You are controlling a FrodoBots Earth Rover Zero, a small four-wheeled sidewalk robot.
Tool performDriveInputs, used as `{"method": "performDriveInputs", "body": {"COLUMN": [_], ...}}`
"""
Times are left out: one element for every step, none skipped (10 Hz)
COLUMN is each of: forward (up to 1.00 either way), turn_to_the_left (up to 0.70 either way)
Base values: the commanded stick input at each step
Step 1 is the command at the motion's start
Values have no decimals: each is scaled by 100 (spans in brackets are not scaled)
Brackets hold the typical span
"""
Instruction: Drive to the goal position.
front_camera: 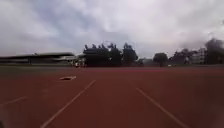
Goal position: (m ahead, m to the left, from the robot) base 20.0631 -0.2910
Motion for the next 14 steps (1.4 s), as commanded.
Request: {"method": "performDriveInputs", "body": {"forward": [70,70,70,70,70,70,70,70,70,70,70,70,70,70], "turn_to_the_left": [0,0,0,0,0,0,0,0,0,0,0,0,0,0]}}
